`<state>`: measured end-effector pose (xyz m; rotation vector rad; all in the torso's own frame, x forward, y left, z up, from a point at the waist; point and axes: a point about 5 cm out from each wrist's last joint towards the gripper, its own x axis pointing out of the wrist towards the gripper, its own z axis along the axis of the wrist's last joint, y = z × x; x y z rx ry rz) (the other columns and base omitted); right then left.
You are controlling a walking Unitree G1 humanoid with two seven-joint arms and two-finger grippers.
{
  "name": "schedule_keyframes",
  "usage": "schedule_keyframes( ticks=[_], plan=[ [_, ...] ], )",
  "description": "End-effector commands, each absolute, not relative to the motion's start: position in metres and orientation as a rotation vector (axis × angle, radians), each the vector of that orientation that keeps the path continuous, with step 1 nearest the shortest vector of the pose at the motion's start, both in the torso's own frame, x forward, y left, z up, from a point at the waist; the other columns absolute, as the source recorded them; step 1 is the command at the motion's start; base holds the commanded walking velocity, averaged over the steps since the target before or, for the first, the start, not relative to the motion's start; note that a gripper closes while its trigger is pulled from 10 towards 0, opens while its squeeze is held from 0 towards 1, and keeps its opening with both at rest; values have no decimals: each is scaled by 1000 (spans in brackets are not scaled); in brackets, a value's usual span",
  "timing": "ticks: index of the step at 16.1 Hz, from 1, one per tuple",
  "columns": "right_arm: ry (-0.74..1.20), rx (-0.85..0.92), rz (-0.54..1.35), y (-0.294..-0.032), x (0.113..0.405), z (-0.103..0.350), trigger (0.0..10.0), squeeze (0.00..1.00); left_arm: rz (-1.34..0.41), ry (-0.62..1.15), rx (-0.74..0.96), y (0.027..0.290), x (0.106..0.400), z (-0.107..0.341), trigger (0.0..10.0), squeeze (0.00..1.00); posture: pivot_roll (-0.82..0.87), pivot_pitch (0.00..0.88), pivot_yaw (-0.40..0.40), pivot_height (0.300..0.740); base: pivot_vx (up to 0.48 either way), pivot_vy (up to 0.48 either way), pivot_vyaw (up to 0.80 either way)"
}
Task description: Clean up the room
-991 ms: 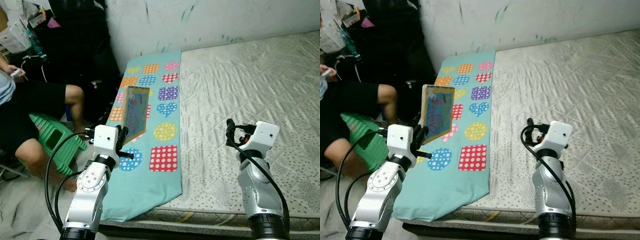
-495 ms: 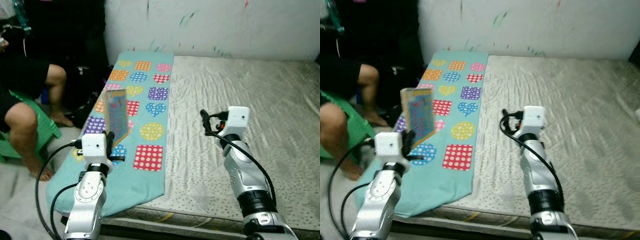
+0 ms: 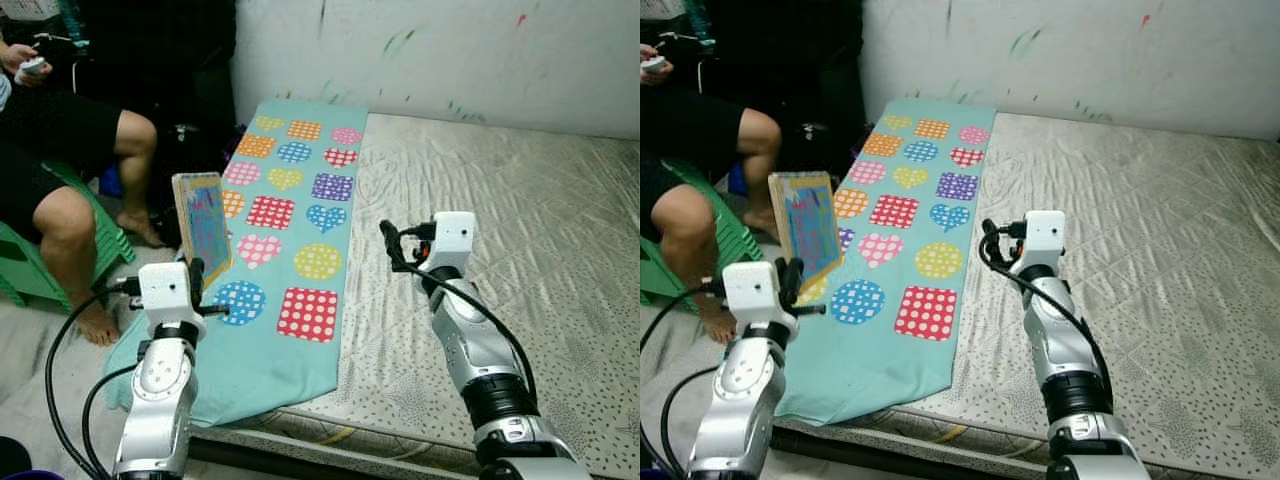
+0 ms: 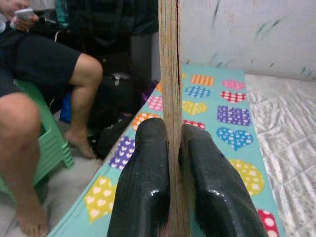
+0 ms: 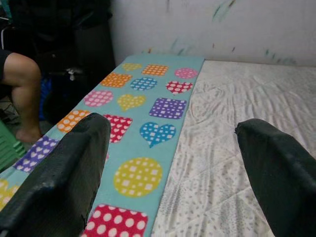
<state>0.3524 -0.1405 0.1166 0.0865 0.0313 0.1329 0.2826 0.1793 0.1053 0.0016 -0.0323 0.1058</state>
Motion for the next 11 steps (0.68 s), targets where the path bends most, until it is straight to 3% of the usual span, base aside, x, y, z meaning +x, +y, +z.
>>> schedule_keyframes(
  ticks=[1, 5, 11],
  plan=[
    [37, 83, 120, -144, 350, 113, 10000, 0, 111, -66, 5, 182, 285, 112, 3882, 0, -20, 0, -27, 740, 0, 0, 0],
    [50, 89, 130, -137, 346, 106, 10000, 0, 135, -53, 12, 188, 282, 109, 4824, 0, -9, 0, -27, 740, 0, 0, 0],
    [43, 96, 91, -144, 345, 105, 10000, 0, 115, -39, 23, 188, 284, 109, 4980, 0, -28, 0, 4, 740, 0, 0, 0]
  ],
)
